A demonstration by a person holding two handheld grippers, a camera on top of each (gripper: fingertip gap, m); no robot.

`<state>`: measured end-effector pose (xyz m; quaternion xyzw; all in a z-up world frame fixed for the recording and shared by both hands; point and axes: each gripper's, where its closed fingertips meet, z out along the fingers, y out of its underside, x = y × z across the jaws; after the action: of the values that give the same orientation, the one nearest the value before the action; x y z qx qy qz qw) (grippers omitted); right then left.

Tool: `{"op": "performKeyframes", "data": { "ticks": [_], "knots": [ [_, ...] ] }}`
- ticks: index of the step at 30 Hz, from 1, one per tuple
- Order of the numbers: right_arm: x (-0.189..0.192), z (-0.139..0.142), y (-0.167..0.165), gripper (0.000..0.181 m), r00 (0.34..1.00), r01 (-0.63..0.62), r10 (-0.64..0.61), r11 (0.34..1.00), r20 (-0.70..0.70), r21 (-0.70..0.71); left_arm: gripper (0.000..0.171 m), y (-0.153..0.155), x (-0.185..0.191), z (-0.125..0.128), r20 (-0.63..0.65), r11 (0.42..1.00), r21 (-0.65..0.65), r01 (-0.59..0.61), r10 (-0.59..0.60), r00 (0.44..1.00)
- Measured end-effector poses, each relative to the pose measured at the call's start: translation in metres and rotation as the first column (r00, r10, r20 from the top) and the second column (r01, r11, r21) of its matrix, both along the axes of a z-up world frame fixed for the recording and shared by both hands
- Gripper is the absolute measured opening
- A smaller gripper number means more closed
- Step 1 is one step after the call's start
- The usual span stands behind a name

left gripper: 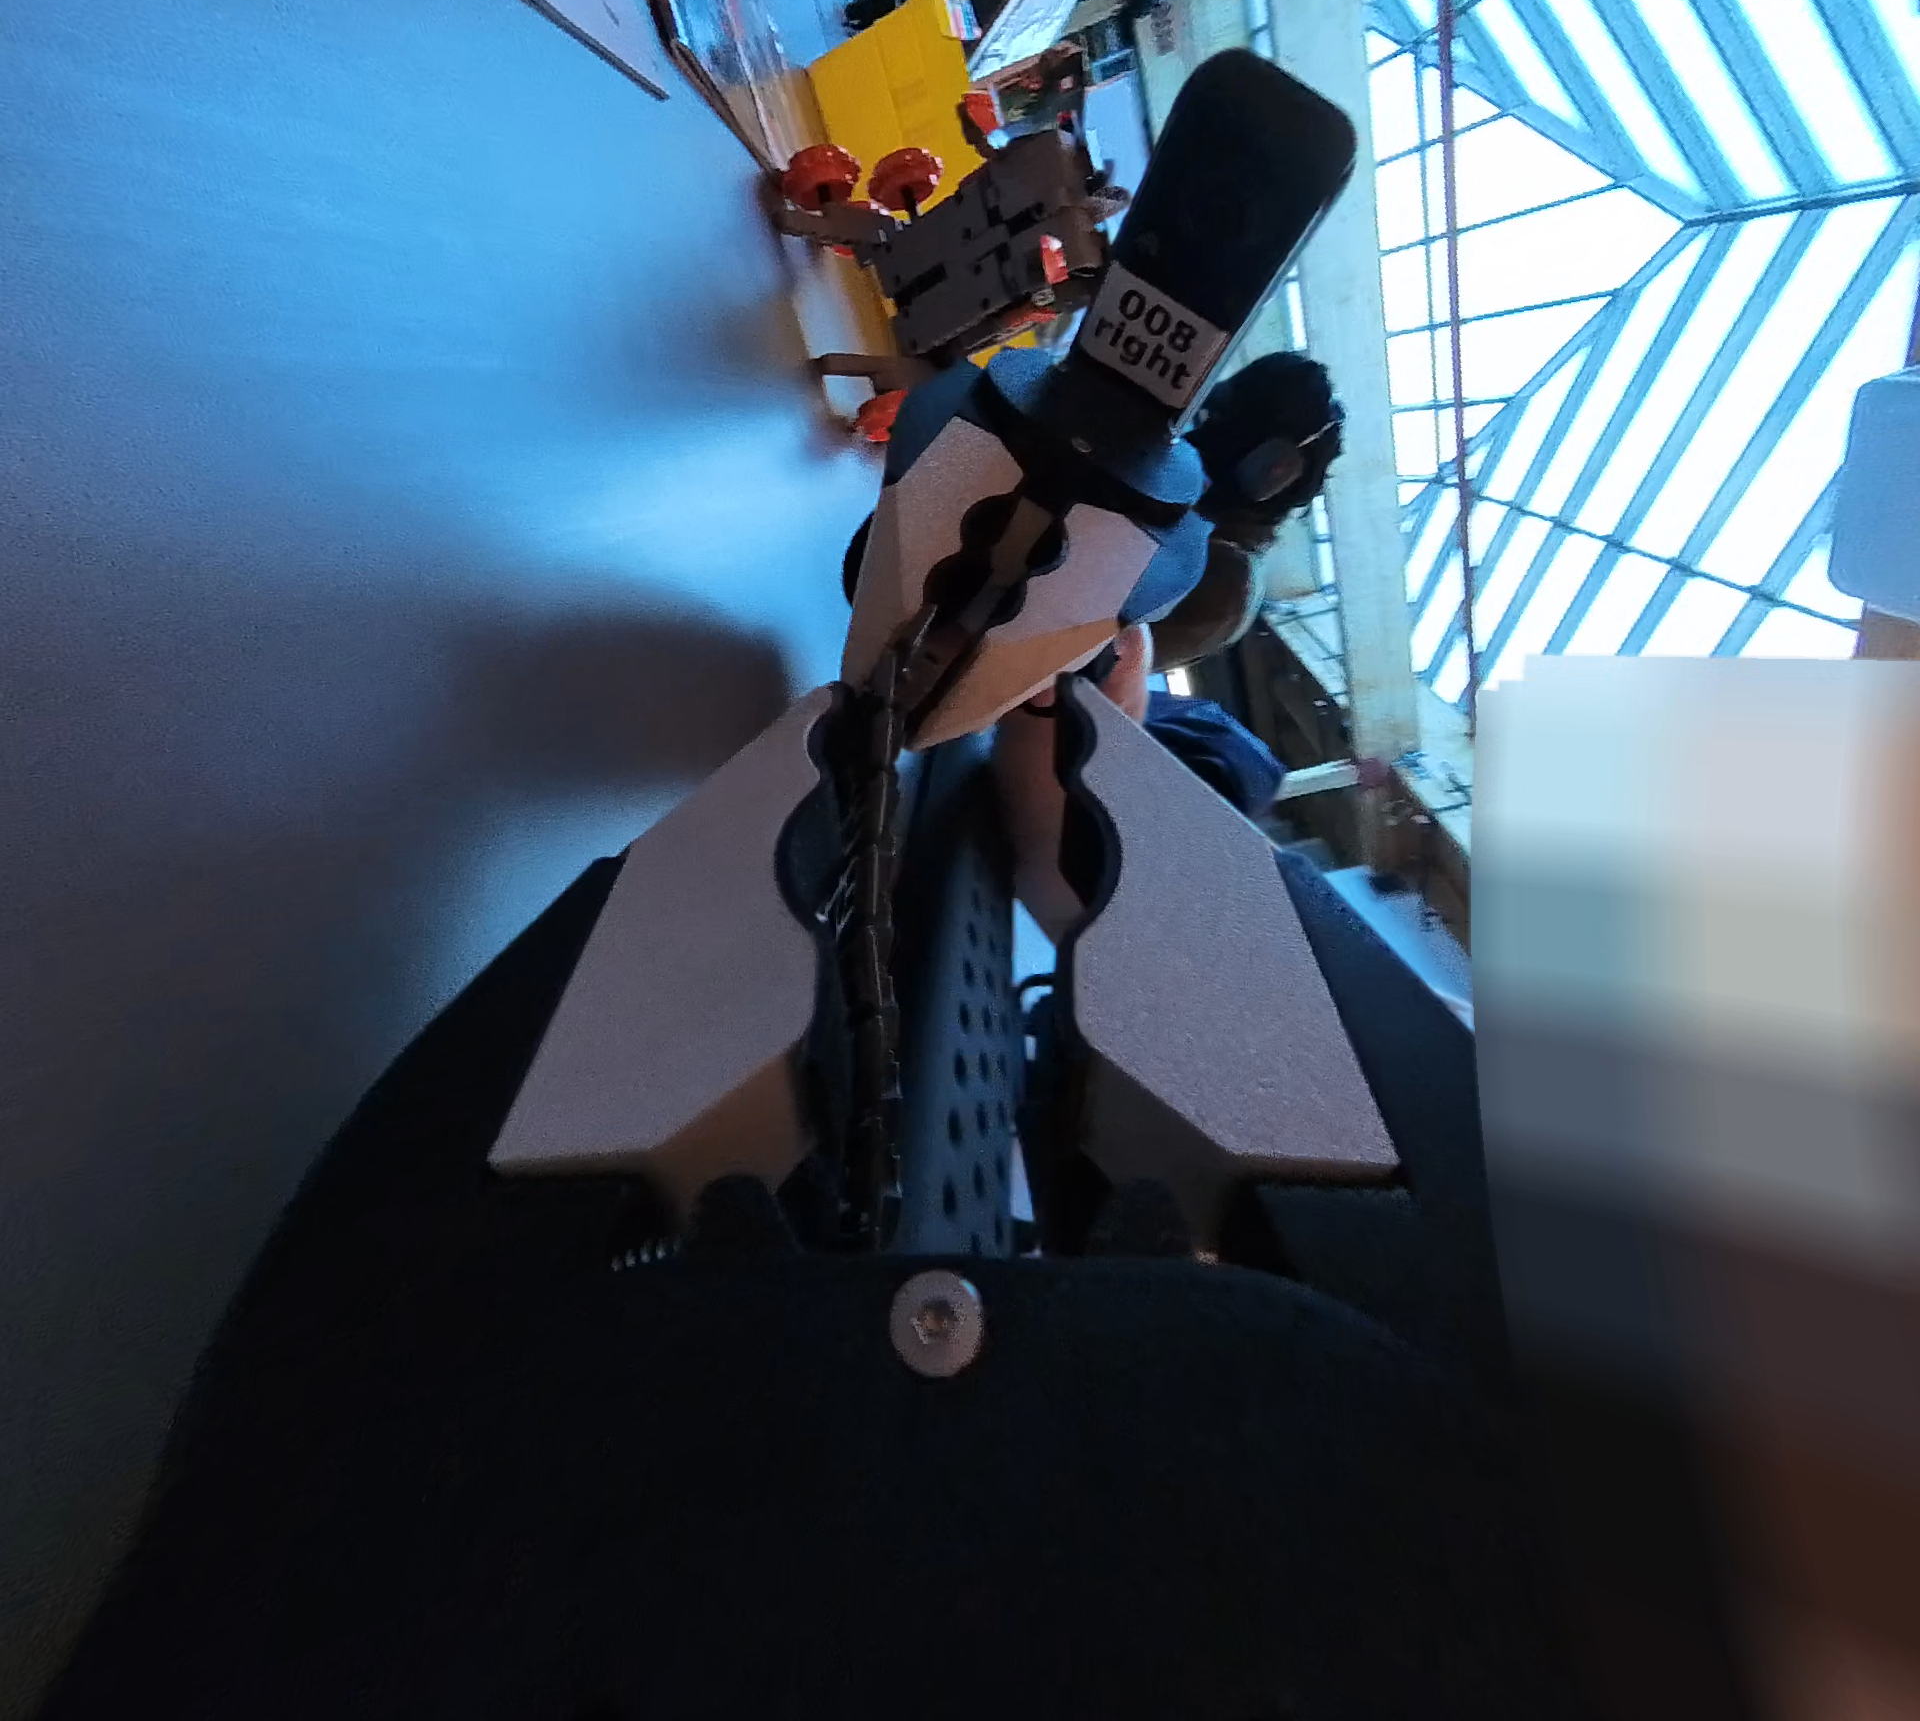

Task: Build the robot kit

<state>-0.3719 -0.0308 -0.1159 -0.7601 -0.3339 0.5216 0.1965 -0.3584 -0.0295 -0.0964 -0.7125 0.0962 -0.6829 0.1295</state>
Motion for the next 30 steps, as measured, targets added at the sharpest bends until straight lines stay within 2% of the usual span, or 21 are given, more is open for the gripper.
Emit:
{"op": "performKeyframes", "data": {
  "ticks": [2,8,12,14,21,30],
  "knots": [
    [0.000,0.000,0.000,0.006,1.000,-0.003,0.003,1.000,-0.007,-0.027,0.032,0.000,0.001,-0.003,-0.037,0.999,0.036,-0.009,0.010,0.999],
    [0.002,-0.013,-0.001,0.005,0.999,-0.018,0.020,0.997,0.034,-0.072,0.036,0.000,0.004,-0.014,-0.091,1.000,0.011,-0.011,0.012,0.996],
    [0.001,-0.016,-0.001,0.005,0.999,-0.021,0.024,0.997,0.042,-0.080,0.032,0.002,0.003,-0.018,-0.072,0.999,-0.050,-0.022,0.018,0.997],
    [0.002,-0.023,-0.001,0.005,0.996,-0.027,0.031,0.998,0.084,-0.059,0.034,0.001,0.005,-0.023,-0.114,0.999,-0.029,-0.022,0.019,0.993],
    [0.003,-0.028,-0.001,0.005,0.996,-0.038,0.047,0.993,0.076,-0.108,0.033,-0.001,0.007,-0.029,-0.150,1.000,-0.007,-0.017,0.016,0.989],
    [0.004,-0.040,-0.001,0.006,0.988,-0.051,0.071,0.989,0.140,-0.137,0.032,-0.003,0.009,-0.042,-0.250,0.998,0.067,0.005,0.012,0.968]
  ]
}}
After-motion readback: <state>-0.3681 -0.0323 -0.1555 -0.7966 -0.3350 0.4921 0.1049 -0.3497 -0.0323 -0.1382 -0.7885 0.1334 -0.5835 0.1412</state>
